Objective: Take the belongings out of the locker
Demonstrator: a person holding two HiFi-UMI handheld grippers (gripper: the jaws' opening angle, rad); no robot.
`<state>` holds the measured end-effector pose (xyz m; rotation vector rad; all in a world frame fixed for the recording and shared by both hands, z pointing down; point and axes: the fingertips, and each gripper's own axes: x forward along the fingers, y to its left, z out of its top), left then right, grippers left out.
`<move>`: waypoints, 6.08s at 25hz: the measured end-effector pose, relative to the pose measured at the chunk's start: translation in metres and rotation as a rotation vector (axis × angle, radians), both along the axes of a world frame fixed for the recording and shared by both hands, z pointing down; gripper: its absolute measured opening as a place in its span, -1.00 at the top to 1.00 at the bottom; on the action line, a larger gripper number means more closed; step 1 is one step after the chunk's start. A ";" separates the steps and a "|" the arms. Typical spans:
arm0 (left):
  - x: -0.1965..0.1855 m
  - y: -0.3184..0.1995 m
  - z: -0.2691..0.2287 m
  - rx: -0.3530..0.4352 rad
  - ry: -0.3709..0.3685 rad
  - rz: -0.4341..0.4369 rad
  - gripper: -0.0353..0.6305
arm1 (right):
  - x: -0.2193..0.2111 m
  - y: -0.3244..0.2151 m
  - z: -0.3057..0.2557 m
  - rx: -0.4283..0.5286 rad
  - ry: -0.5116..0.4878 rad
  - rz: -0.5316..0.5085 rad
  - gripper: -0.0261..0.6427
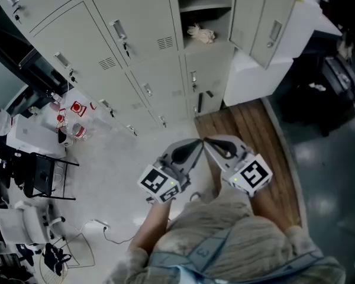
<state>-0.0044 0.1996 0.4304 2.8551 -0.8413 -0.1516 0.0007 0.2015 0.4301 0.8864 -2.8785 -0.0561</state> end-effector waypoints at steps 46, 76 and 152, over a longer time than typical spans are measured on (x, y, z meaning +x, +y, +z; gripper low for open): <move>-0.038 0.005 0.002 -0.007 0.044 -0.053 0.88 | -0.034 0.014 0.010 -0.048 -0.053 -0.010 0.92; -0.020 -0.243 0.008 -0.081 0.035 -0.017 0.88 | -0.020 -0.243 0.012 -0.114 -0.077 0.015 0.92; 0.008 -0.385 0.001 -0.043 -0.021 0.057 0.88 | 0.036 -0.426 0.015 -0.082 0.186 0.180 0.28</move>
